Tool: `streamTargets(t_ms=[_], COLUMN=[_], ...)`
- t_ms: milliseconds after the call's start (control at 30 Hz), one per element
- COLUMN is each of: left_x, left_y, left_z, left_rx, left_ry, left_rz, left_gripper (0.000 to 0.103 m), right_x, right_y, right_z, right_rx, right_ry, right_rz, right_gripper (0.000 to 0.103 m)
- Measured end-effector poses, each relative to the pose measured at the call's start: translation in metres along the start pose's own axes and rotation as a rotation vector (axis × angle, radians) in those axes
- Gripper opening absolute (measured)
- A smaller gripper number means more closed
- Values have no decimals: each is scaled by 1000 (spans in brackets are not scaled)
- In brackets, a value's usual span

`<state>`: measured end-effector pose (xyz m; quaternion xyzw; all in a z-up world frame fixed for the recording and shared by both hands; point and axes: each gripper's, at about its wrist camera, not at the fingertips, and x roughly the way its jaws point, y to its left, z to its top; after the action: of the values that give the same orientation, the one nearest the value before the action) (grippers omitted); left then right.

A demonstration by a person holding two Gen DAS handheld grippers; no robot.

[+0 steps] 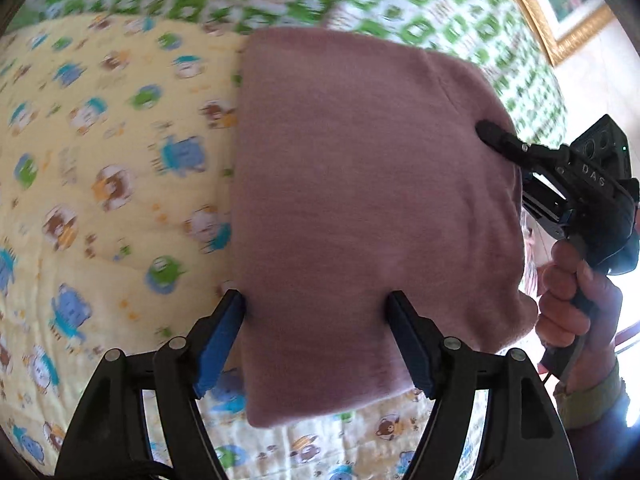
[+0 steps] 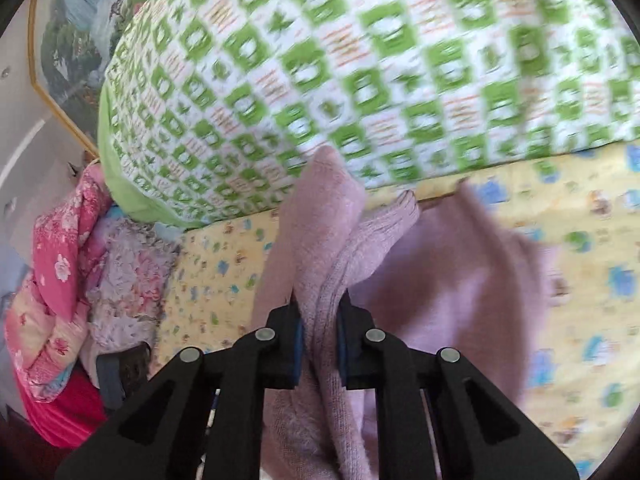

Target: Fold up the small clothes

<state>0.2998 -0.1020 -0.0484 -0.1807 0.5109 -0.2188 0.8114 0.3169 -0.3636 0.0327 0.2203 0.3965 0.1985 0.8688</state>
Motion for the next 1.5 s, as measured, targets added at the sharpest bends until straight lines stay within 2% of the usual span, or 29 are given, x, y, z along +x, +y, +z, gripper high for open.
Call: streamTargets(t_ms=[67, 200, 300, 433, 600, 767, 833, 867, 900, 933, 1067, 1167, 1233, 1300, 1367, 1433, 1500], left_x=[8, 31, 44, 59, 49, 33, 36, 39, 40, 39, 37, 49, 56, 55, 49, 43, 37], left_y=[-8, -15, -16, -11, -5, -3, -1, -2, -2, -3, -6, -8, -11, -11, -13, -14, -14], left_z=[2, 3, 2, 6, 3, 5, 7, 8, 9, 9, 4, 1, 1, 1, 3, 8, 15], left_rx=[15, 20, 29, -18, -34, -39, -45, -48, -50, -50, -8, 8, 10, 7, 9, 18, 19], left_ry=[13, 56, 80, 101, 94, 69, 81, 85, 86, 88, 91, 111, 124, 124, 111, 96, 81], left_rz=[1, 9, 24, 6, -25, -42, -25, -21, -18, -15, 7, 22, 26, 21, 13, 9, 11], left_gripper=[74, 74, 74, 76, 74, 75, 75, 75, 75, 75, 75, 76, 77, 76, 75, 75, 77], right_x=[-6, 2, 15, 12, -20, -37, -34, -31, -28, -27, -49, -47, -43, -47, -55, -60, -63], right_y=[-19, -66, -85, -84, -72, -63, -61, -61, -61, -59, -65, -85, -93, -88, -82, -75, -73], right_z=[-3, -18, -32, -37, -57, -100, -113, -117, -121, -123, -123, -131, -134, -129, -123, -114, -105], right_rx=[11, 97, 162, 170, 197, 222, 226, 221, 215, 205, 243, 283, 316, 299, 278, 258, 243], right_ry=[7, 32, 49, 24, -31, 5, 27, 44, 64, 75, 7, 41, 70, 61, 29, -20, -66], right_rz=[-74, -169, -148, -145, -124, -116, -132, -142, -153, -166, -188, -219, -190, -188, -180, -176, -163], right_gripper=[14, 14, 15, 28, 42, 42, 42, 40, 21, 13, 9, 8, 9, 15, 27, 61, 69])
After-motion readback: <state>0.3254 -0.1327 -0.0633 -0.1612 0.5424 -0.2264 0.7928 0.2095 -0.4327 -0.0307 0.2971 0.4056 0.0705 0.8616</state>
